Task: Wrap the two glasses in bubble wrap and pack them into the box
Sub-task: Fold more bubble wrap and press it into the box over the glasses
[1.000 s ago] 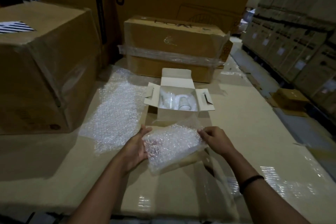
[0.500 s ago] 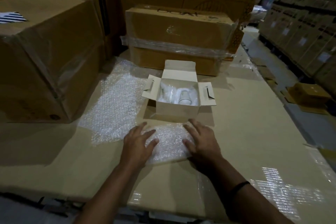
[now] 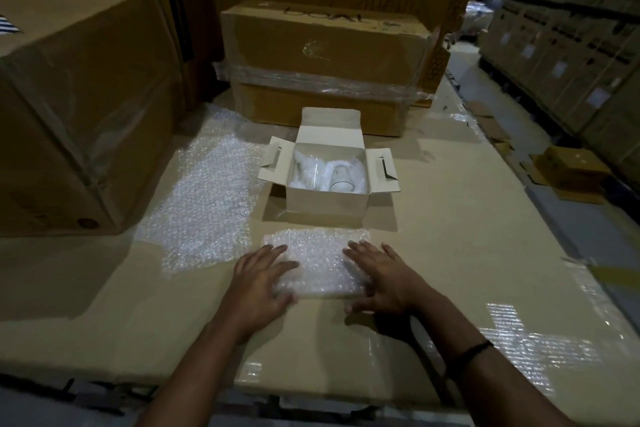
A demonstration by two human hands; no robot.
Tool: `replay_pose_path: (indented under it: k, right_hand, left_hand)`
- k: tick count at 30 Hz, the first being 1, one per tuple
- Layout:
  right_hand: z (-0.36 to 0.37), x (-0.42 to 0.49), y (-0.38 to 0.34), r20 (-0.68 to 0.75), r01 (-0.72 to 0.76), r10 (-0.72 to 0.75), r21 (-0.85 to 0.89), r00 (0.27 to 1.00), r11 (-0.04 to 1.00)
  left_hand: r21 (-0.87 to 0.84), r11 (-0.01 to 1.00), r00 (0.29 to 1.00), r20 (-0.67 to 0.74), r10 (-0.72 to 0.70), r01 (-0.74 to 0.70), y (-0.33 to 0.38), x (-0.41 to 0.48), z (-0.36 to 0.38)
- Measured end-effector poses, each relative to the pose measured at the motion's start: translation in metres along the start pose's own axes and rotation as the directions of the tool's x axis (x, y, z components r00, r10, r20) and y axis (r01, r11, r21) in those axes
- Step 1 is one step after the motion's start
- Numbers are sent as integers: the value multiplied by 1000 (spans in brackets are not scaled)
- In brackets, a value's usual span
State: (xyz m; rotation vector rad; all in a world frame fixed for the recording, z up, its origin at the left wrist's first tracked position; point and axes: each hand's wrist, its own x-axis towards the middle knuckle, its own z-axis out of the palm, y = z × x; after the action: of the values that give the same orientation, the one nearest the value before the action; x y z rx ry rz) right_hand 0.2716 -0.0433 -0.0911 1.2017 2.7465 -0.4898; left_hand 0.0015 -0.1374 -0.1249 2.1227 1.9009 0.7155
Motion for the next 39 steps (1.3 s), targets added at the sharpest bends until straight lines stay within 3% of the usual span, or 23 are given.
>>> replay_pose_path:
  k: [3, 6, 9, 12, 17, 21, 23, 25, 27, 29, 32, 34, 36, 37, 39]
  right_hand:
    - [-1, -1, 4, -16, 21, -21, 38, 1000, 999]
    - [-10, 0, -1, -316, 71, 27, 292, 948, 954]
    - [-34, 2, -10, -438, 82, 242, 601, 866, 795]
    - [-52, 6, -13, -345, 58, 341, 773, 875, 631]
    - [-38, 17, -9, -264, 6, 387, 832, 884, 555]
    - [-25, 24, -6, -293, 10, 430, 835, 854, 550]
    - [-19, 23, -3, -299, 21, 400, 822, 866, 569]
    - [-15, 20, 3, -316, -15, 335, 707, 888, 707]
    - [-12, 19, 10, -236, -122, 272, 503, 933, 856]
    - [-12, 18, 16, -104, -192, 236, 323, 966, 927]
    - [-22, 15, 21, -59, -251, 287, 341, 956, 906]
    - [-28, 12, 19, -226, -239, 389, 496, 893, 835]
    - [-29, 14, 8, -403, -141, 391, 524, 827, 840]
    - [-26, 18, 0, -429, -102, 338, 485, 837, 869]
    - [-12, 27, -16, -318, -106, 216, 329, 923, 938]
  left_hand:
    - [-250, 964, 982, -141, -125, 87, 7, 5, -14]
    - [-547, 807, 930, -127, -345, 225, 18, 21, -35]
    - [-814, 542, 933, 1, -359, 209, 14, 37, -54]
    - [-863, 420, 934, 144, -328, 281, 7, 42, -63]
    - [-750, 565, 896, 81, -437, 343, -2, 51, -44]
    - [-767, 558, 863, -13, -505, 316, -12, 57, -38]
    - [-757, 615, 902, -81, -423, 221, -14, 56, -39]
    - [-684, 712, 951, -84, -296, 161, -23, 54, -36]
    - [-527, 837, 989, 57, -136, 145, -34, 50, -32]
    - [-268, 962, 981, 195, -1, 54, -43, 47, -30]
    - [-149, 988, 978, 202, 58, -28, -43, 45, -30]
    - [-167, 986, 995, 97, 32, -15, -38, 44, -30]
    - [-210, 978, 999, -40, 1, -9, -31, 44, -27]
    - [-205, 979, 999, -45, 8, -17, -28, 44, -26]
    - [-87, 994, 992, 106, 70, -61, -23, 42, -20]
